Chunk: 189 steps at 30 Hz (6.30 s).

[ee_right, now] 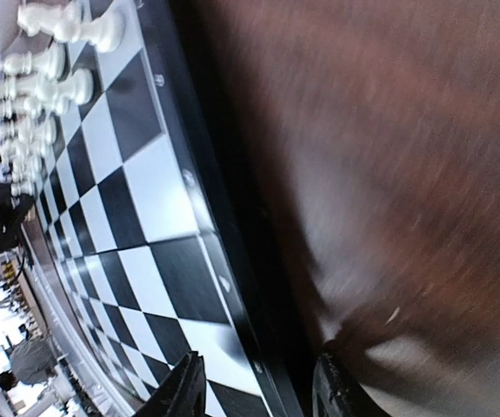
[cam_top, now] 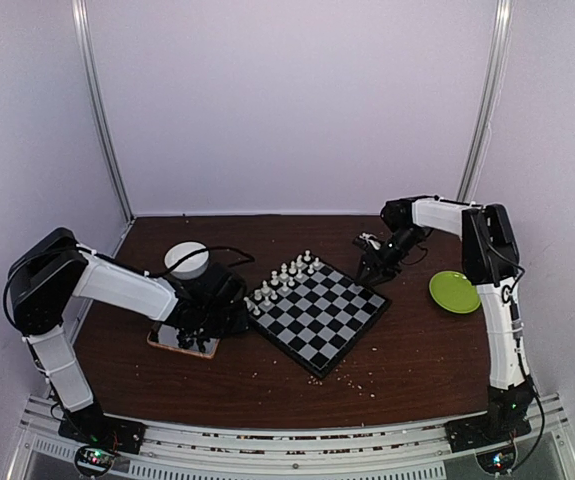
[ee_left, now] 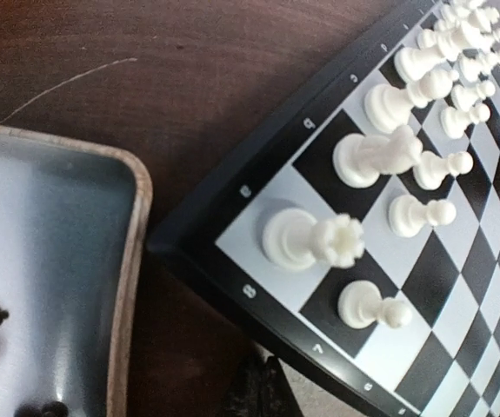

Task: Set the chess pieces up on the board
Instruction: Adjust the chessboard at the center of the board, then adjust the storage box at the center of the board, then pick up the rook from the storage box.

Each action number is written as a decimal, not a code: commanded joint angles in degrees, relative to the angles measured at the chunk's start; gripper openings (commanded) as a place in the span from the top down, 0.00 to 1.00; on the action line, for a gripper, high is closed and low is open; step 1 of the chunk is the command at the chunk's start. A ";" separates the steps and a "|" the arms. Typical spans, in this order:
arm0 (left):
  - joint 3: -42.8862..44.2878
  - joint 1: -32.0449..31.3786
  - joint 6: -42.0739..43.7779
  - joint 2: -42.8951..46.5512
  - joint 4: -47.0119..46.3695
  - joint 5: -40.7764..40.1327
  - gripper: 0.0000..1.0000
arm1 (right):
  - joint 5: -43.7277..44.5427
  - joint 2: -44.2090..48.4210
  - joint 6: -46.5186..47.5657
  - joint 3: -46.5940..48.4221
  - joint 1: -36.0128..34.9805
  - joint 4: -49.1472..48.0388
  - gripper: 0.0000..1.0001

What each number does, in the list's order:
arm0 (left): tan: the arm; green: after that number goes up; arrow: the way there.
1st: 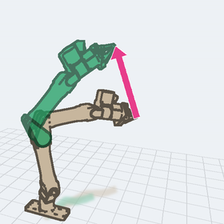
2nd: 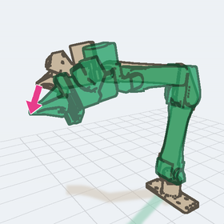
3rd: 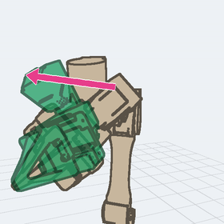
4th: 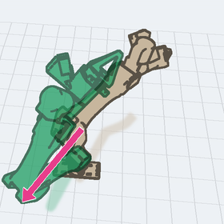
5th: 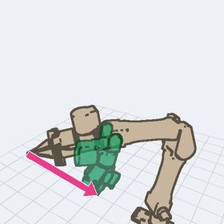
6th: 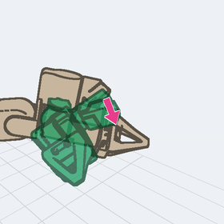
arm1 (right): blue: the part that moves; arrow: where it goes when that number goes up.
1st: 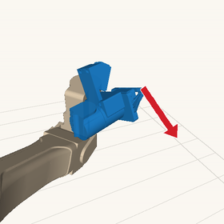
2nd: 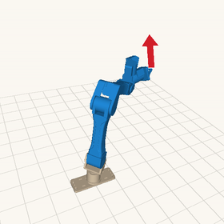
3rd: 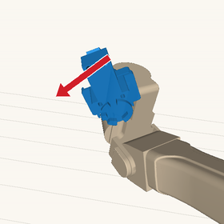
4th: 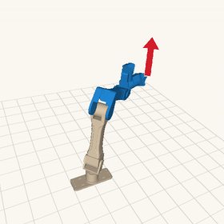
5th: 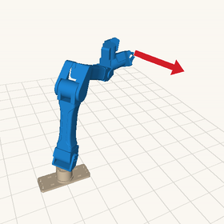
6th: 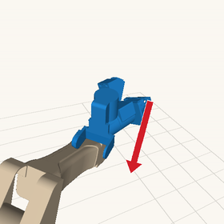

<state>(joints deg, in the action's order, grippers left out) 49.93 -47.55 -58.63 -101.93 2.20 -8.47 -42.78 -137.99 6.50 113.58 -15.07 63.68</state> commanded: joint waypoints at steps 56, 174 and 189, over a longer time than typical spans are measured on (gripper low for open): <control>11.86 1.12 23.39 10.12 31.39 -2.37 0.53 | -1.61 46.28 14.23 -48.27 4.92 -10.10 0.58; 27.68 16.12 49.92 -7.30 44.56 2.79 0.64 | 5.81 72.52 17.50 -63.42 7.88 -31.28 0.36; 28.55 16.09 50.31 -9.48 44.56 5.37 0.79 | 6.34 69.75 18.55 -61.92 5.40 -29.58 0.40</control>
<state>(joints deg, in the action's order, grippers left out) 76.64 -31.81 -9.13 -110.76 46.83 -4.47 -36.82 -68.23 24.21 50.33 -9.30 33.41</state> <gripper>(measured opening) 0.236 0.598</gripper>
